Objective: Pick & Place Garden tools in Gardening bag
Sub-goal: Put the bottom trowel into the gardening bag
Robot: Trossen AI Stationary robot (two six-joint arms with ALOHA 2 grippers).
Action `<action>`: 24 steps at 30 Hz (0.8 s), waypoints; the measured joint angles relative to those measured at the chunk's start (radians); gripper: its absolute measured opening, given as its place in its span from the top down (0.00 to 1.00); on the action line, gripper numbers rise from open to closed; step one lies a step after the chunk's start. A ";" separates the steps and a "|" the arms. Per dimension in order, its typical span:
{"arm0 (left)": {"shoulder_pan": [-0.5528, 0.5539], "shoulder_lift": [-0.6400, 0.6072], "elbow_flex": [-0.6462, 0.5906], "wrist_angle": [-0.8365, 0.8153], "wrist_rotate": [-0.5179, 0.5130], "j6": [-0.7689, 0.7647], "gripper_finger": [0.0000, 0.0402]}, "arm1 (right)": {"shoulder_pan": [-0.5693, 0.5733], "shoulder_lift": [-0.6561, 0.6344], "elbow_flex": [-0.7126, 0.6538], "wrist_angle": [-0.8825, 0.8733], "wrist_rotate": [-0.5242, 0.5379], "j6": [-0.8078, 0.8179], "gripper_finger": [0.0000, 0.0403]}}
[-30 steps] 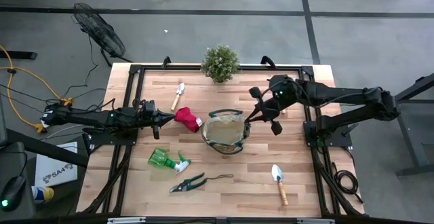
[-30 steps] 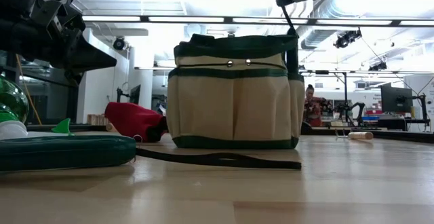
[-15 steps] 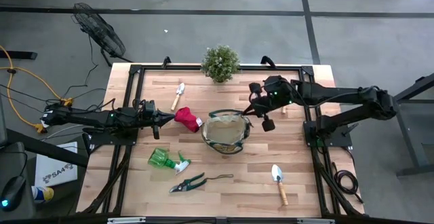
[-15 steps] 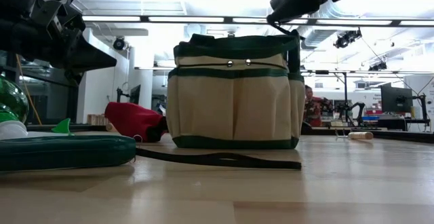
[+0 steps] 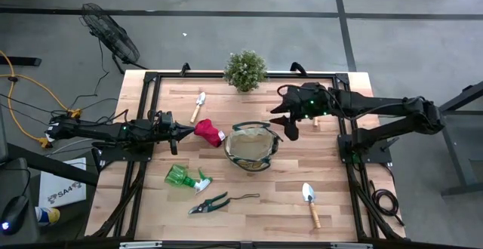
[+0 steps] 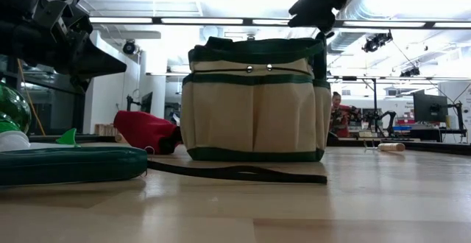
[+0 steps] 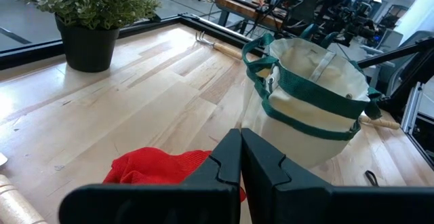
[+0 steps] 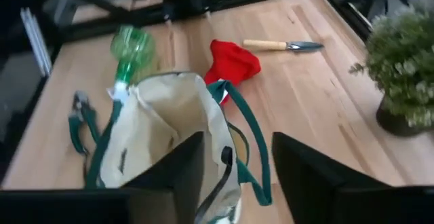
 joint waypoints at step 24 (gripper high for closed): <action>0.000 0.000 0.000 0.000 0.000 0.000 1.00 | 0.280 -0.176 -0.001 -0.532 0.081 0.872 0.44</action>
